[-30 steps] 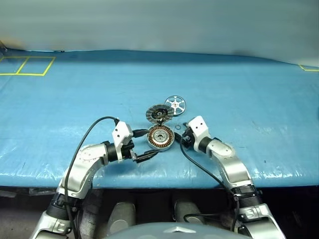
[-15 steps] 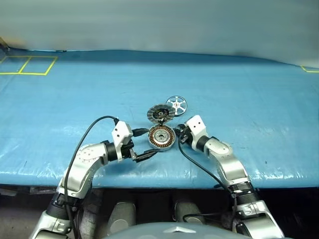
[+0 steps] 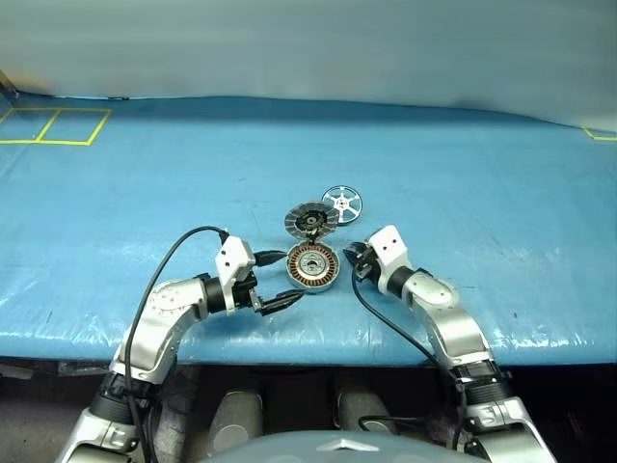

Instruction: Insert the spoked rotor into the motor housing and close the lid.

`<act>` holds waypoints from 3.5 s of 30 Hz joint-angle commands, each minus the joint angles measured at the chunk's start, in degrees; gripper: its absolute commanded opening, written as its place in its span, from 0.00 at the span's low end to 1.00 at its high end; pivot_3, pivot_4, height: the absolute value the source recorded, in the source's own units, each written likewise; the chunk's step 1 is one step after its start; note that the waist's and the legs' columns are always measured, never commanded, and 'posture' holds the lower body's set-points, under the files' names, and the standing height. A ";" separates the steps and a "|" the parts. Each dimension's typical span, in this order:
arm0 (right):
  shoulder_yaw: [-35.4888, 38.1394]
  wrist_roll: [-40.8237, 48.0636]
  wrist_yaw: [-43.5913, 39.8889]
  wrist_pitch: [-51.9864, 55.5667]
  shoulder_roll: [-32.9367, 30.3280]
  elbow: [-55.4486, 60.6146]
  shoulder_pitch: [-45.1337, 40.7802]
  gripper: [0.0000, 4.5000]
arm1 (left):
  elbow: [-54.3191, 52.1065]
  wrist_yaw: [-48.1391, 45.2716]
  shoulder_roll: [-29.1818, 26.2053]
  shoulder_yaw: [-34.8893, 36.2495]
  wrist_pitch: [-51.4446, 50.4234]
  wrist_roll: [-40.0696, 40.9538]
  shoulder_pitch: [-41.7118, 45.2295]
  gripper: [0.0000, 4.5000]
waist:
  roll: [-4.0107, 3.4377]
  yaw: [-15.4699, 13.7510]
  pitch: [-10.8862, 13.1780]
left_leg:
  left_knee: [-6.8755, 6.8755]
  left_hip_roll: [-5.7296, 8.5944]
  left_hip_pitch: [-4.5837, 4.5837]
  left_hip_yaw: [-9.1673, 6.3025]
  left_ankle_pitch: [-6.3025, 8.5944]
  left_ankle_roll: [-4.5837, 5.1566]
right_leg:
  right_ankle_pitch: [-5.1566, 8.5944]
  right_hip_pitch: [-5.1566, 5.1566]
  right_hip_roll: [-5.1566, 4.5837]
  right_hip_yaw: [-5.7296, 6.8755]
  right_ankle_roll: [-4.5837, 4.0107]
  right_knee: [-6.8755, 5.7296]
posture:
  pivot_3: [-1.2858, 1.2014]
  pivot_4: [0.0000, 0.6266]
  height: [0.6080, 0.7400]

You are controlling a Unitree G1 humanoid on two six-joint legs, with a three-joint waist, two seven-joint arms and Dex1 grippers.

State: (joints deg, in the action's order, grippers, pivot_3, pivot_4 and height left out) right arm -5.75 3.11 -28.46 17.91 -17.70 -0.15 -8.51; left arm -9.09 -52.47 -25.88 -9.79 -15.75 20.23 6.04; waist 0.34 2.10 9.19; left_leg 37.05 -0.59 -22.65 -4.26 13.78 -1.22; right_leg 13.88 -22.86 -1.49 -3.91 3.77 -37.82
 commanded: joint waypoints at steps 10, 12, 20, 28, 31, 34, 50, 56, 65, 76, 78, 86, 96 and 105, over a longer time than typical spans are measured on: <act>-1.64 8.03 -4.43 8.87 -2.64 25.74 6.40 0.25 | 0.73 0.92 1.09 -0.23 3.54 -1.73 -2.71 1.00 | -0.02 0.10 0.02 | 0.02 -0.03 0.01 0.01 0.00 0.01 | 0.17 -0.02 0.01 -0.01 0.24 -0.01 | 0.52 0.24 1.00; -4.33 7.61 -5.09 9.72 -2.79 26.45 5.90 0.25 | 1.21 1.14 1.34 -0.26 3.73 -2.09 -2.86 1.00 | -0.02 0.07 0.02 | 0.02 -0.03 0.01 0.00 0.00 0.01 | 0.17 -0.02 0.01 0.00 0.24 -0.02 | 0.52 0.24 1.00; -8.57 6.19 -4.37 8.86 -0.38 20.80 1.18 0.25 | 2.58 2.94 2.31 0.17 4.81 -2.76 -2.84 1.00 | -0.02 0.01 0.02 | 0.02 -0.02 0.00 -0.01 0.00 0.00 | 0.16 -0.02 0.00 0.01 0.22 0.00 | 0.52 0.24 1.00; -8.75 6.03 -4.76 8.27 -0.20 14.00 -1.33 0.25 | 1.65 3.80 2.13 0.74 4.62 -2.26 -3.79 1.00 | -0.02 0.02 0.02 | 0.00 -0.02 -0.02 -0.01 0.01 0.01 | 0.05 -0.03 0.00 0.02 0.03 0.00 | 0.52 0.24 1.00; -10.10 5.28 -5.16 7.67 -0.38 13.42 -1.64 0.25 | 1.00 3.97 1.79 1.02 4.46 -2.03 -4.37 1.00 | -0.02 0.08 0.02 | -0.01 -0.02 -0.01 -0.02 0.01 0.01 | 0.04 -0.03 0.01 0.02 0.01 0.00 | 0.52 0.24 1.00; -11.32 4.77 -5.51 7.34 0.11 13.19 -1.99 0.25 | 0.51 4.32 1.70 1.41 4.02 -1.77 -4.67 1.00 | -0.02 0.11 0.02 | 0.00 -0.03 -0.01 -0.01 0.00 0.01 | 0.05 -0.04 0.01 0.02 0.03 -0.01 | 0.52 0.24 1.00; -10.46 3.38 -5.52 7.16 -0.78 11.81 -3.36 0.25 | -2.24 5.41 1.02 1.18 0.81 -1.35 -4.64 1.00 | -0.02 0.05 0.02 | 0.04 -0.02 0.00 -0.01 0.00 0.00 | 0.05 -0.02 0.01 0.02 0.07 -0.02 | 0.52 0.24 1.00; -10.32 3.05 -4.93 6.74 -0.51 10.22 -4.00 0.25 | -2.53 5.42 0.98 1.17 0.52 -1.19 -4.76 1.00 | -0.02 0.09 0.02 | 0.03 -0.03 0.01 -0.01 0.00 -0.01 | 0.05 -0.02 0.02 0.03 0.08 -0.02 | 0.52 0.24 1.00; -11.31 2.81 -5.69 7.14 -0.58 10.32 -3.26 0.25 | -2.30 5.77 0.59 1.58 0.56 -1.24 -5.42 1.00 | -0.02 0.07 0.02 | 0.01 -0.02 0.00 -0.02 0.00 0.00 | 0.03 -0.02 0.01 0.03 0.02 0.00 | 0.52 0.24 1.00; -11.57 2.17 -5.97 7.29 -1.01 10.05 -3.08 0.25 | -0.34 5.37 0.60 1.41 1.71 -1.59 -5.36 1.00 | -0.02 0.06 0.02 | 0.01 -0.02 0.00 -0.01 0.00 0.00 | 0.04 -0.02 0.01 0.02 0.03 0.00 | 0.52 0.24 1.00; -11.38 1.80 -5.54 7.19 -1.02 9.62 -3.08 0.25 | 0.06 5.25 0.63 1.27 1.98 -1.74 -5.23 1.00 | -0.02 0.06 0.02 | 0.01 -0.02 0.00 -0.01 0.00 0.00 | 0.04 -0.02 0.01 0.03 0.03 -0.01 | 0.52 0.24 1.00; -11.66 1.67 -6.24 7.82 -1.42 9.74 -2.78 0.25 | 1.01 5.17 0.74 1.07 2.78 -2.18 -4.99 1.00 | -0.02 0.06 0.01 | 0.02 -0.02 0.01 -0.01 0.00 0.00 | 0.05 -0.02 0.01 0.03 0.05 -0.01 | 0.52 0.24 1.00; -11.21 1.81 -4.94 7.25 -0.07 9.63 -2.18 0.61 | 2.22 4.89 0.61 1.08 3.76 -2.48 -5.13 1.00 | -0.02 0.08 0.01 | 0.01 -0.02 0.01 -0.01 0.00 0.00 | 0.04 -0.01 0.01 0.02 0.04 -0.01 | 0.52 0.24 1.00; -7.35 6.44 -5.32 5.32 1.30 13.17 -1.64 0.61 | 3.67 3.98 0.61 1.03 4.79 -2.60 -4.98 1.00 | -0.02 0.05 0.02 | 0.01 -0.02 -0.01 -0.01 0.00 0.00 | 0.04 -0.02 0.01 0.03 0.04 -0.01 | 0.52 0.24 1.00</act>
State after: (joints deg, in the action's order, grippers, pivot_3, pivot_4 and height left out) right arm -15.01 7.63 -33.79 24.39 -17.13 9.83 -10.04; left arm -4.78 -47.96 -25.05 -9.45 -12.18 17.88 0.65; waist 0.32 2.14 9.21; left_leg 37.06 -0.61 -22.65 -4.27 13.78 -1.21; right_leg 13.93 -22.88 -1.48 -3.89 3.81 -37.83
